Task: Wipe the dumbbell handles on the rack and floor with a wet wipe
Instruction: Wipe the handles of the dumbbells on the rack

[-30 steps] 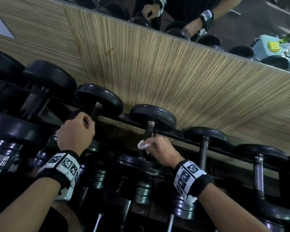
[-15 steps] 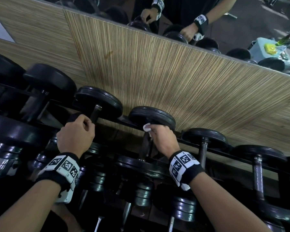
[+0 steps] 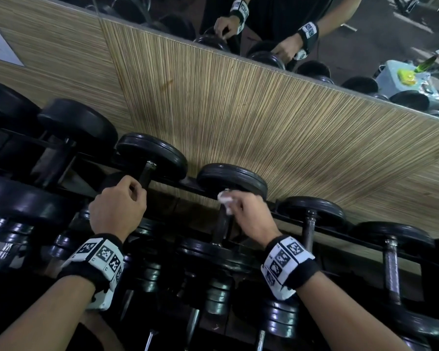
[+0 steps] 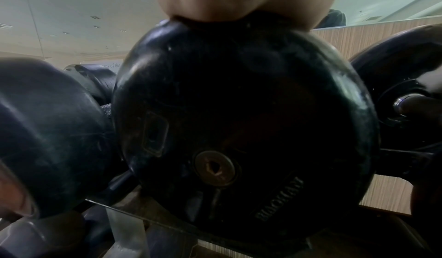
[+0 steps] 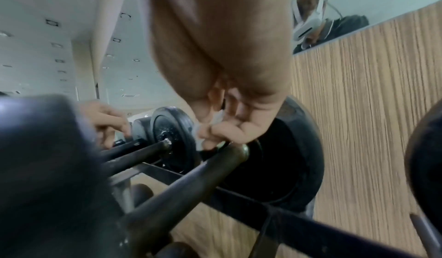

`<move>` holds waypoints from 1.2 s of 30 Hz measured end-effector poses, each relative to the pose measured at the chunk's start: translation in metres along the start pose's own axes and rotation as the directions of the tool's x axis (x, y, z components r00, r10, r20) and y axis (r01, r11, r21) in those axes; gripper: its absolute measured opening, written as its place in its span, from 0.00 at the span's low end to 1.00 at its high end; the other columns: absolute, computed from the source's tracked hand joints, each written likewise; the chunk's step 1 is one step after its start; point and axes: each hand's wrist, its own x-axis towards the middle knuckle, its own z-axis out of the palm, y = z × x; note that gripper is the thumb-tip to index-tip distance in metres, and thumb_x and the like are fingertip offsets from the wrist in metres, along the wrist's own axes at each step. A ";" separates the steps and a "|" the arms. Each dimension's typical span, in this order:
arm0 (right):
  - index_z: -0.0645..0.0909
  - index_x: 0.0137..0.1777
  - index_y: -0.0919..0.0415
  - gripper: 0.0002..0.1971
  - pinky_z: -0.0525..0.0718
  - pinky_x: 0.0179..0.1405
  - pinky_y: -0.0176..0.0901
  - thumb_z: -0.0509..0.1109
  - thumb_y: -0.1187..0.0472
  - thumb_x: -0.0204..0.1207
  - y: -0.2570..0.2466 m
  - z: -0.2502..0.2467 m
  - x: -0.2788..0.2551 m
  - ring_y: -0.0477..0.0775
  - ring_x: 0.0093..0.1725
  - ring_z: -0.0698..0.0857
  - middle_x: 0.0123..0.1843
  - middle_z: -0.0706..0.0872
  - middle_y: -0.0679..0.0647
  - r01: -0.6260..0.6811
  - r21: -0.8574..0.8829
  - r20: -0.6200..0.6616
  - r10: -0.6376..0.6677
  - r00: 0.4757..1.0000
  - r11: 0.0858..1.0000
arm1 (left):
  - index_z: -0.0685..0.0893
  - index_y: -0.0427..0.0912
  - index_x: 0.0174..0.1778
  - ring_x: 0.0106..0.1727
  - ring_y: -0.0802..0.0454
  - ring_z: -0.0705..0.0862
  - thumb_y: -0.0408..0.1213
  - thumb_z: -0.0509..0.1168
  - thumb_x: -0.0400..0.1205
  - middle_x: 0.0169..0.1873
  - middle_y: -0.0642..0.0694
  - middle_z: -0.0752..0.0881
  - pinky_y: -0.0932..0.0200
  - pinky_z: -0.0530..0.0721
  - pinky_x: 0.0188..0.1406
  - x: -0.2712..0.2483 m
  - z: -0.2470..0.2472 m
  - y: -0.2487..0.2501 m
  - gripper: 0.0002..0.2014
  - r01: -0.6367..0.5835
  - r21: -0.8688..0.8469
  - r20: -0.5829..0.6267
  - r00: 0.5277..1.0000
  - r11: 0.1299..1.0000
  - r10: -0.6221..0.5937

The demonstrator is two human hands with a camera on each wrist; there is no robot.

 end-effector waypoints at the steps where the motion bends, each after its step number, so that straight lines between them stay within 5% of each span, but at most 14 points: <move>1: 0.86 0.63 0.43 0.13 0.87 0.55 0.55 0.64 0.57 0.86 -0.004 -0.003 0.004 0.55 0.52 0.90 0.51 0.92 0.47 0.001 -0.096 -0.054 -0.006 0.999 0.995 | 0.84 0.47 0.46 0.31 0.43 0.76 0.44 0.64 0.84 0.32 0.47 0.86 0.49 0.70 0.37 0.000 0.000 0.000 0.07 -0.005 0.000 -0.002 1.000 1.000 0.005; 4: 0.84 0.63 0.43 0.15 0.84 0.58 0.57 0.62 0.61 0.85 -0.009 0.006 0.010 0.62 0.59 0.88 0.58 0.90 0.50 -0.014 -0.290 0.008 0.017 1.000 0.957 | 0.84 0.48 0.47 0.32 0.43 0.76 0.44 0.63 0.84 0.32 0.47 0.86 0.49 0.71 0.38 0.000 0.002 -0.002 0.07 -0.019 -0.007 -0.003 1.000 1.000 0.019; 6: 0.85 0.60 0.42 0.16 0.85 0.57 0.54 0.62 0.63 0.83 -0.007 0.010 0.010 0.59 0.56 0.89 0.52 0.91 0.46 0.003 -0.266 0.082 0.019 0.996 0.964 | 0.84 0.48 0.46 0.31 0.43 0.77 0.45 0.63 0.84 0.32 0.48 0.86 0.49 0.71 0.38 0.000 0.003 -0.003 0.07 -0.020 -0.005 -0.004 1.000 1.000 0.020; 11: 0.91 0.52 0.51 0.11 0.88 0.54 0.46 0.66 0.61 0.84 0.001 0.016 -0.010 0.46 0.47 0.90 0.44 0.92 0.45 0.021 -0.046 0.462 0.003 0.887 0.999 | 0.83 0.50 0.46 0.31 0.43 0.77 0.46 0.63 0.84 0.31 0.47 0.87 0.50 0.71 0.36 0.001 0.002 -0.004 0.06 -0.027 0.015 0.008 1.000 1.000 0.027; 14: 0.92 0.53 0.53 0.10 0.87 0.56 0.45 0.68 0.61 0.84 0.006 0.018 -0.023 0.43 0.48 0.89 0.49 0.93 0.47 0.000 0.112 0.444 -0.050 0.895 0.994 | 0.84 0.51 0.45 0.32 0.40 0.84 0.46 0.66 0.81 0.31 0.48 0.89 0.51 0.79 0.36 -0.005 0.006 0.001 0.05 -0.108 0.045 0.030 0.994 0.993 0.107; 16: 0.90 0.57 0.60 0.10 0.83 0.48 0.37 0.68 0.67 0.84 0.005 0.013 -0.032 0.40 0.41 0.85 0.44 0.91 0.46 -0.099 0.351 0.381 -0.045 0.924 0.931 | 0.86 0.54 0.49 0.40 0.48 0.90 0.46 0.71 0.79 0.35 0.53 0.90 0.53 0.85 0.43 -0.014 0.015 0.012 0.05 -0.222 -0.090 0.110 0.967 0.971 0.231; 18: 0.88 0.60 0.58 0.11 0.77 0.35 0.33 0.66 0.67 0.86 0.003 0.007 -0.042 0.41 0.34 0.82 0.39 0.88 0.45 -0.182 0.544 0.330 -0.010 0.944 0.819 | 0.85 0.55 0.62 0.52 0.59 0.88 0.43 0.74 0.79 0.48 0.56 0.91 0.57 0.84 0.57 -0.026 0.024 0.030 0.15 -0.189 -0.424 0.372 0.855 0.886 0.361; 20: 0.85 0.63 0.57 0.10 0.72 0.29 0.34 0.66 0.65 0.87 0.003 0.004 -0.049 0.44 0.31 0.78 0.40 0.87 0.48 -0.214 0.646 0.301 0.014 0.954 0.733 | 0.80 0.51 0.72 0.62 0.62 0.84 0.40 0.73 0.81 0.59 0.54 0.88 0.62 0.79 0.69 -0.037 0.032 0.049 0.22 -0.061 -0.600 0.583 0.649 0.797 0.489; 21: 0.84 0.65 0.59 0.10 0.72 0.29 0.35 0.66 0.65 0.86 0.003 0.002 -0.051 0.45 0.31 0.78 0.42 0.88 0.51 -0.225 0.683 0.289 0.027 0.957 0.694 | 0.80 0.50 0.72 0.64 0.61 0.84 0.40 0.71 0.83 0.60 0.54 0.88 0.61 0.77 0.71 -0.040 0.035 0.055 0.21 -0.017 -0.652 0.614 0.574 0.758 0.542; 23: 0.80 0.66 0.63 0.11 0.75 0.29 0.37 0.67 0.66 0.86 0.007 -0.001 -0.055 0.49 0.32 0.80 0.42 0.87 0.57 -0.242 0.751 0.254 0.070 0.965 0.615 | 0.85 0.49 0.65 0.59 0.60 0.87 0.38 0.69 0.84 0.53 0.52 0.91 0.61 0.80 0.66 -0.044 0.041 0.063 0.13 0.044 -0.725 0.605 0.517 0.687 0.606; 27: 0.80 0.62 0.63 0.09 0.83 0.34 0.38 0.68 0.69 0.84 0.016 -0.004 -0.065 0.53 0.36 0.87 0.43 0.90 0.61 -0.246 0.823 0.195 0.152 0.969 0.512 | 0.87 0.50 0.53 0.53 0.56 0.88 0.42 0.72 0.81 0.51 0.48 0.89 0.56 0.82 0.55 -0.044 0.047 0.071 0.07 0.079 -0.738 0.587 0.565 0.670 0.580; 31: 0.79 0.58 0.64 0.07 0.84 0.36 0.38 0.69 0.71 0.82 0.014 0.002 -0.068 0.53 0.34 0.87 0.41 0.90 0.62 -0.223 0.871 0.152 0.190 0.970 0.439 | 0.80 0.46 0.70 0.60 0.48 0.88 0.33 0.71 0.83 0.60 0.45 0.86 0.55 0.88 0.53 -0.041 0.039 0.080 0.19 0.263 -0.757 0.644 0.454 0.599 0.615; 33: 0.77 0.60 0.63 0.09 0.85 0.38 0.38 0.70 0.69 0.82 0.012 0.005 -0.068 0.55 0.36 0.88 0.42 0.90 0.62 -0.223 0.876 0.148 0.202 0.968 0.428 | 0.82 0.42 0.68 0.56 0.51 0.89 0.32 0.71 0.83 0.58 0.44 0.88 0.59 0.87 0.50 -0.040 0.036 0.084 0.17 0.223 -0.762 0.639 0.415 0.608 0.648; 36: 0.77 0.65 0.60 0.12 0.86 0.44 0.39 0.70 0.64 0.83 0.014 0.002 -0.076 0.55 0.42 0.90 0.45 0.92 0.64 -0.254 0.830 0.172 0.205 0.964 0.497 | 0.88 0.36 0.54 0.45 0.53 0.88 0.32 0.74 0.81 0.46 0.38 0.90 0.51 0.90 0.48 -0.033 0.051 0.082 0.08 0.124 -0.734 0.619 0.527 0.667 0.583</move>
